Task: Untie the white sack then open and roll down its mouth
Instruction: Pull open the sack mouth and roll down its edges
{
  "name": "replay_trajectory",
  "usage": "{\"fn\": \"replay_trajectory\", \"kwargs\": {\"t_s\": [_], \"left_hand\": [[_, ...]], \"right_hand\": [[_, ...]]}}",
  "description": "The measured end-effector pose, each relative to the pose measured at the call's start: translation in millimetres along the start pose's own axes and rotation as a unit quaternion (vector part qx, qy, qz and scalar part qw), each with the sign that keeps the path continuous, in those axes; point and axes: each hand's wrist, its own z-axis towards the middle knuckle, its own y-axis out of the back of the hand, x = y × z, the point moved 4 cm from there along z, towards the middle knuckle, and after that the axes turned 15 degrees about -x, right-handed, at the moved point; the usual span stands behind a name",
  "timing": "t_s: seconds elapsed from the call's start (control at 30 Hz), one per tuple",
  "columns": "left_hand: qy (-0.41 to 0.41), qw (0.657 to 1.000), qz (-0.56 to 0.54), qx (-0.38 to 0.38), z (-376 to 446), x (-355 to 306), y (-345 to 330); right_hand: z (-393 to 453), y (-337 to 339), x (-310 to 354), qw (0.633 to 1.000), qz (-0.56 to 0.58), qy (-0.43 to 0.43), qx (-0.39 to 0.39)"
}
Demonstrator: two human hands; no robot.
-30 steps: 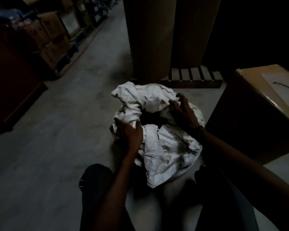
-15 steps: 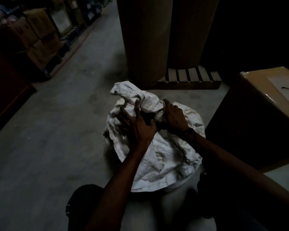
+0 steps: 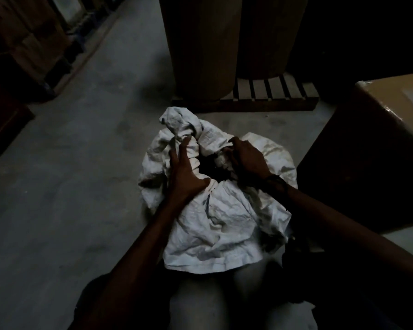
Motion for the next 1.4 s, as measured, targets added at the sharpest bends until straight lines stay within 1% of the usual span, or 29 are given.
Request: {"fn": "replay_trajectory", "kwargs": {"t_s": [0.17,0.27,0.37,0.4,0.43,0.5,0.57,0.6,0.63,0.7,0.77,0.83,0.9,1.0,1.13,1.23,1.3,1.37,1.4], "left_hand": [[-0.031,0.996,-0.019,0.077,-1,26,9],[-0.054,0.988,-0.023,0.145,0,34,11],[-0.049,0.976,-0.046,0.209,5,35,15],[-0.039,0.971,-0.057,0.228,7,37,16],[-0.026,0.968,-0.066,0.241,8,39,16],[-0.003,0.966,-0.083,0.246,11,43,18],[0.008,0.966,-0.089,0.244,11,44,19],[0.008,0.967,-0.089,0.239,12,44,19],[0.007,0.968,-0.089,0.235,11,44,18],[-0.002,0.972,-0.087,0.218,11,40,18],[-0.005,0.975,-0.081,0.205,8,41,19],[-0.010,0.978,-0.076,0.193,4,43,21],[-0.020,0.980,-0.062,0.189,2,44,24],[-0.040,0.980,-0.027,0.194,6,44,28],[-0.069,0.966,0.035,0.248,25,48,38],[-0.107,0.951,0.108,0.271,41,50,46],[-0.085,0.948,0.170,0.255,46,43,51],[-0.055,0.945,0.224,0.233,44,33,55],[-0.058,0.943,0.245,0.219,41,27,56]], "right_hand": [[-14,3,-17,0.991,0.104,-0.078,0.008],[-17,4,-31,0.972,0.192,-0.131,0.031],[-10,8,-41,0.955,0.222,-0.187,0.066],[-6,12,-41,0.960,0.210,-0.177,0.062],[-3,18,-39,0.972,0.181,-0.147,0.040],[-4,31,-27,0.990,0.116,-0.062,-0.042],[-14,49,0,0.987,0.097,0.015,-0.130],[-20,57,16,0.982,0.096,0.055,-0.156],[-30,60,29,0.978,0.098,0.094,-0.159],[-51,55,43,0.975,0.111,0.165,-0.101],[-69,35,39,0.975,0.124,0.183,-0.035],[-78,16,27,0.978,0.125,0.169,-0.006],[-76,8,12,0.981,0.114,0.156,0.000],[-62,9,-7,0.992,0.071,0.093,0.040],[-35,13,-33,0.991,0.083,-0.005,0.100],[-16,12,-44,0.982,0.058,-0.054,0.173],[-7,11,-39,0.976,0.058,-0.047,0.203],[0,11,-31,0.971,0.107,-0.032,0.210],[1,14,-26,0.967,0.131,-0.029,0.216]]}}
